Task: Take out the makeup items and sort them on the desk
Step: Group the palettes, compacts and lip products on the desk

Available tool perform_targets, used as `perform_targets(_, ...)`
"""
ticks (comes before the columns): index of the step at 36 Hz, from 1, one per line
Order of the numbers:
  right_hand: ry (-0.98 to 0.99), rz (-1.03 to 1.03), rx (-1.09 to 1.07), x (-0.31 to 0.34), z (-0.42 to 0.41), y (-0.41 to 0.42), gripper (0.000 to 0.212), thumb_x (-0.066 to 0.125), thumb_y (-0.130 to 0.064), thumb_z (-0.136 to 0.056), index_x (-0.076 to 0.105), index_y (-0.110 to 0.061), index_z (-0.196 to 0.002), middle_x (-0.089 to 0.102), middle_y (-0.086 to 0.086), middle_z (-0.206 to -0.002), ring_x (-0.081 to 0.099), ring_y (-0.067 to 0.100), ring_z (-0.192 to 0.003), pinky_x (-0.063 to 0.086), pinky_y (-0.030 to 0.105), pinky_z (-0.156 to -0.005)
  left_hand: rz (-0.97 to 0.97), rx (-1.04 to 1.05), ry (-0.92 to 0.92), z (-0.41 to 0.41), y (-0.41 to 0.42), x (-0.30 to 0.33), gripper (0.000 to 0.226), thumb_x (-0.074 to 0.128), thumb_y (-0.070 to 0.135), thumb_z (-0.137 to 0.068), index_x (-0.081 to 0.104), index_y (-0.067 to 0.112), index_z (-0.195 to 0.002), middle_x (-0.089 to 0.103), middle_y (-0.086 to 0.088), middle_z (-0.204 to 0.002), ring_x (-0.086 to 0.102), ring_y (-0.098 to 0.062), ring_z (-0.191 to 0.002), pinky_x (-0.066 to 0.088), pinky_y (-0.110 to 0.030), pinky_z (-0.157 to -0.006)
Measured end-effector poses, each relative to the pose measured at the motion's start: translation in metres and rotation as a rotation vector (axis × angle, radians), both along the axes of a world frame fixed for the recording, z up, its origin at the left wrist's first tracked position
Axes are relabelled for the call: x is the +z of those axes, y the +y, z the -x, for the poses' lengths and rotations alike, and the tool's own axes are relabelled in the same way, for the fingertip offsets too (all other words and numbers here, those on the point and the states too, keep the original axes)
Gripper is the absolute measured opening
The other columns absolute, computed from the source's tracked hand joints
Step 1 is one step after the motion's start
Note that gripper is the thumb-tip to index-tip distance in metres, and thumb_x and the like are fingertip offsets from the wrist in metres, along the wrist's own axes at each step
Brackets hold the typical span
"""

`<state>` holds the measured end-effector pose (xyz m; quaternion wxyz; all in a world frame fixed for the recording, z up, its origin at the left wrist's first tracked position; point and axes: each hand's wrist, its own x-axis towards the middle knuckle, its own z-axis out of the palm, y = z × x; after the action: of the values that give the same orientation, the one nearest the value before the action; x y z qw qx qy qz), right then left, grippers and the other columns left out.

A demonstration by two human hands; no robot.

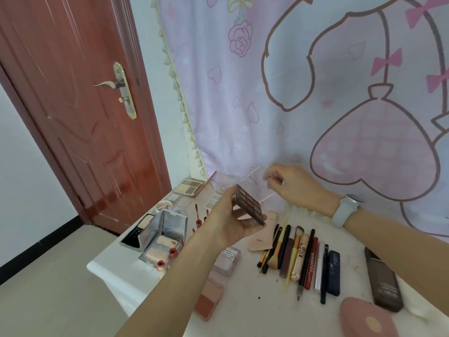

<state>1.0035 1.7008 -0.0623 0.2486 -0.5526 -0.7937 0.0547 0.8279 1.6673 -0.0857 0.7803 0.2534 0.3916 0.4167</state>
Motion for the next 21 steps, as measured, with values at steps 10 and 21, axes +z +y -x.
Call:
perform_targets(10,-0.297,-0.079,-0.137,-0.021,0.016,0.038,0.013,0.038,-0.003,-0.088,0.049,-0.006,-0.082,0.054,0.011,-0.078,0.053,0.030,-0.071,0.041,0.035,-0.059,-0.037,0.208,0.207,-0.008,-0.008,-0.027,0.045,0.052,0.017,-0.094,0.038,0.015,-0.137,0.044,-0.006,-0.132,0.050,-0.028,-0.114,0.038,-0.049,-0.105)
perform_targets(21,-0.482,-0.087,-0.114,-0.048,0.025,0.069,0.028,0.043,0.004,-0.086,0.034,-0.006,-0.062,0.055,0.014,-0.075,0.055,0.032,-0.073,0.035,0.032,-0.056,-0.782,-0.382,1.471,-0.017,0.005,-0.059,0.023,0.038,0.019,-0.098,0.049,0.005,-0.111,0.047,-0.009,-0.121,0.046,-0.027,-0.115,0.041,-0.040,-0.094)
